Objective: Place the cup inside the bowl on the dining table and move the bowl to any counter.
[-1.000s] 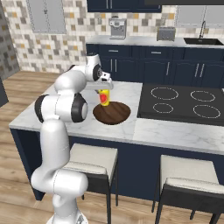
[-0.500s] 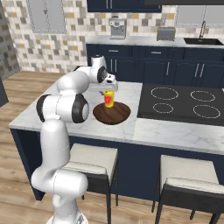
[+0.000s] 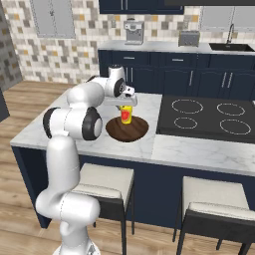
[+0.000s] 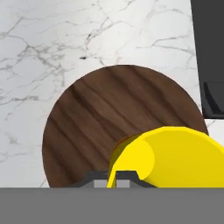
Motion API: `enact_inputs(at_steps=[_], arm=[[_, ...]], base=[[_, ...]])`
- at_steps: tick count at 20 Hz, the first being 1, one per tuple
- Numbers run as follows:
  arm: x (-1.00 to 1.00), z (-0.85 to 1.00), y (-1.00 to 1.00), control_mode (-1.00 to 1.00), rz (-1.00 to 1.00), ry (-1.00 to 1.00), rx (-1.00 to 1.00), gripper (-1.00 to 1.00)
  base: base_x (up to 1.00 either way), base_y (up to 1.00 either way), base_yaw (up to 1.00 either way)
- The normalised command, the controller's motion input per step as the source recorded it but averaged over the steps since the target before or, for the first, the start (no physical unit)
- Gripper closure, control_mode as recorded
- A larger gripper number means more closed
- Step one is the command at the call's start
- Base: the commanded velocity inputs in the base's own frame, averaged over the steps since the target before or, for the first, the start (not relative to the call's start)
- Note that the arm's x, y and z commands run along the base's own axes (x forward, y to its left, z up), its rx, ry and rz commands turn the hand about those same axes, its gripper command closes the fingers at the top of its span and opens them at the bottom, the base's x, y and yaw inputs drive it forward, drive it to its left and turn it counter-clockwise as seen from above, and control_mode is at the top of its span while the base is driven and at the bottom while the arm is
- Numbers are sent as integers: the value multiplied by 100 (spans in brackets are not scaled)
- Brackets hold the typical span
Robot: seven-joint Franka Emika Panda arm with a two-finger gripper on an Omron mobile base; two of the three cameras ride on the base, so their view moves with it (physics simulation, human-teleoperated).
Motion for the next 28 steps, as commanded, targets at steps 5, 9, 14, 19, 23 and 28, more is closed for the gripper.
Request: enact_inputs(at_steps=[5,9,14,19,23,28], arm=[[0,0,0,-100,2,0,1,100],[0,-6,0,-100,2,0,0,100],[0,-15,0,-100,2,-2,0,100],[0,-16,0,-100,2,-4,0,100],[0,-17,0,-100,2,-6,0,100],[0,-24,0,-100,3,-6,0,100]], base=[[0,0,0],[0,0,0],[0,0,0],[0,0,0],[0,0,0],[0,0,0]])
